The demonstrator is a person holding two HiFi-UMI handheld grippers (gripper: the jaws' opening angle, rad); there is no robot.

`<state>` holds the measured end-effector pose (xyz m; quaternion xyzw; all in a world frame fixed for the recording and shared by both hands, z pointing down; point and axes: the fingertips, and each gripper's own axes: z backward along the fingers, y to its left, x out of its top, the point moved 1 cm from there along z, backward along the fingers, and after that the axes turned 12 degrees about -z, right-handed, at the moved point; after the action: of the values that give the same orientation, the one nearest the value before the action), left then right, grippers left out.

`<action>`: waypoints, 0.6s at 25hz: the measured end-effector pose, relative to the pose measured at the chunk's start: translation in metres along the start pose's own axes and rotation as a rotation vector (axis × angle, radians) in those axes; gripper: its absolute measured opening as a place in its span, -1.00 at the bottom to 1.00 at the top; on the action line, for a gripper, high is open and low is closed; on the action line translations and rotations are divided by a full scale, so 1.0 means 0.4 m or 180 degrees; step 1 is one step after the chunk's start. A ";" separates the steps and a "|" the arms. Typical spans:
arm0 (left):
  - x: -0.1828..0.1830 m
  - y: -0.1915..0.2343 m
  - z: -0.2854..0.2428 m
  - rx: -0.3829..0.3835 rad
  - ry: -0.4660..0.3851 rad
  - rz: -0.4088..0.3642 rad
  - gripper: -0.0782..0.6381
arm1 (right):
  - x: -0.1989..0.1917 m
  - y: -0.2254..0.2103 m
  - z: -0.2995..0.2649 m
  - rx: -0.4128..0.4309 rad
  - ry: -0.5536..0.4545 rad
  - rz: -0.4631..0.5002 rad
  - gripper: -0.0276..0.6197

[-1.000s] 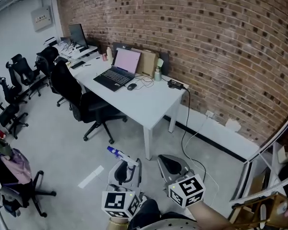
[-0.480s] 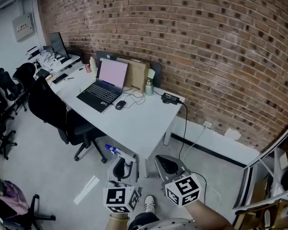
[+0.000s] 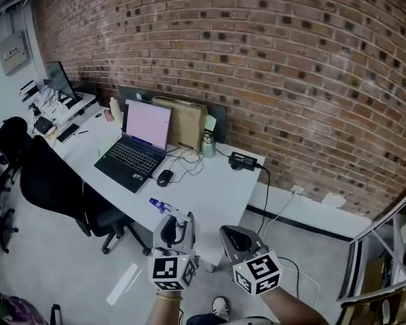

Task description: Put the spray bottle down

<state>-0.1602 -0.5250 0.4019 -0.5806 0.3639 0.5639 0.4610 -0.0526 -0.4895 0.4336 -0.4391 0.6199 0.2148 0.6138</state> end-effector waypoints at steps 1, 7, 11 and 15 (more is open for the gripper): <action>-0.011 0.008 -0.028 -0.0029 0.0004 0.0008 -0.40 | -0.002 -0.012 -0.017 -0.0030 0.0016 -0.0013 -0.92; -0.075 0.035 -0.147 -0.0126 0.0092 0.0135 -0.40 | -0.002 -0.066 -0.091 -0.0147 0.0058 -0.0067 -0.92; -0.114 0.032 -0.178 -0.0150 0.0164 0.0187 -0.39 | 0.004 -0.089 -0.116 -0.0192 0.0030 -0.0092 -0.92; -0.117 0.016 -0.184 -0.0160 0.0165 0.0091 -0.39 | 0.010 -0.099 -0.124 -0.0205 0.0007 -0.0117 -0.92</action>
<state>-0.1471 -0.6012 0.4428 -0.6011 0.3696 0.5642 0.4287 -0.0484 -0.5514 0.4481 -0.4702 0.6052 0.2228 0.6025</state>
